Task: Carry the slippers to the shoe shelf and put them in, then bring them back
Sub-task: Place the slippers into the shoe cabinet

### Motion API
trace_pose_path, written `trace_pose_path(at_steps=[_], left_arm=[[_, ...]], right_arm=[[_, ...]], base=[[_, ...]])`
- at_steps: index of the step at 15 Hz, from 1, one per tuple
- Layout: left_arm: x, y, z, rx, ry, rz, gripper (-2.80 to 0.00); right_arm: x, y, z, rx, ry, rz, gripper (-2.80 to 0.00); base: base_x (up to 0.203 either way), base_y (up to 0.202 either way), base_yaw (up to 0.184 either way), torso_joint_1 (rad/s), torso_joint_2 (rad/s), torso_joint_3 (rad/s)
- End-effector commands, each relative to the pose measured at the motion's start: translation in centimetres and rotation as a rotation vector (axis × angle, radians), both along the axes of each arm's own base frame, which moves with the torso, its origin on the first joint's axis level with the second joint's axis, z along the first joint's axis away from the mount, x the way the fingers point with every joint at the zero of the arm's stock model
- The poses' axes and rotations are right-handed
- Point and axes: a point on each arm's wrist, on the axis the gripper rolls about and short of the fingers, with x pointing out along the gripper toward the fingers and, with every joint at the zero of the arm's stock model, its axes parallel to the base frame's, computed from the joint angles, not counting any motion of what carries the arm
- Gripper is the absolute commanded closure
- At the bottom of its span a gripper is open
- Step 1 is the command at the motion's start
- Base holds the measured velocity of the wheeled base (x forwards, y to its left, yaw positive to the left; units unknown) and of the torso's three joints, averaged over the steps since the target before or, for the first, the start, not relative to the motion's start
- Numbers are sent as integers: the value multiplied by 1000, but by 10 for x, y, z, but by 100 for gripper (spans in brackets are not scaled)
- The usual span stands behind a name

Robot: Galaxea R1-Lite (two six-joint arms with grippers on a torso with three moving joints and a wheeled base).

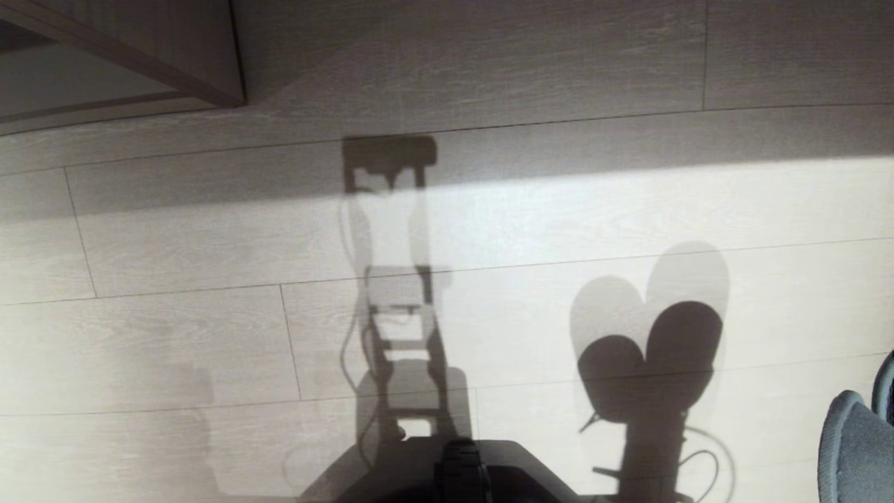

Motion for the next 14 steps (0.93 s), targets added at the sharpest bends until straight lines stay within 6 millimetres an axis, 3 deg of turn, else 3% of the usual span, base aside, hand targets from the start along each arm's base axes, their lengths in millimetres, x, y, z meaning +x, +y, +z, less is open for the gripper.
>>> trace_pose_path(at_steps=[1, 14], left_arm=[[0, 0, -1, -1, 2, 0, 0], [0, 0, 0, -1, 1, 0, 0]], right_arm=[[1, 0, -2, 0, 8, -2, 0], [3, -1, -19, 11, 172, -51, 0]], base=[[0, 0, 0, 0, 0, 0], [0, 0, 0, 0, 0, 0]])
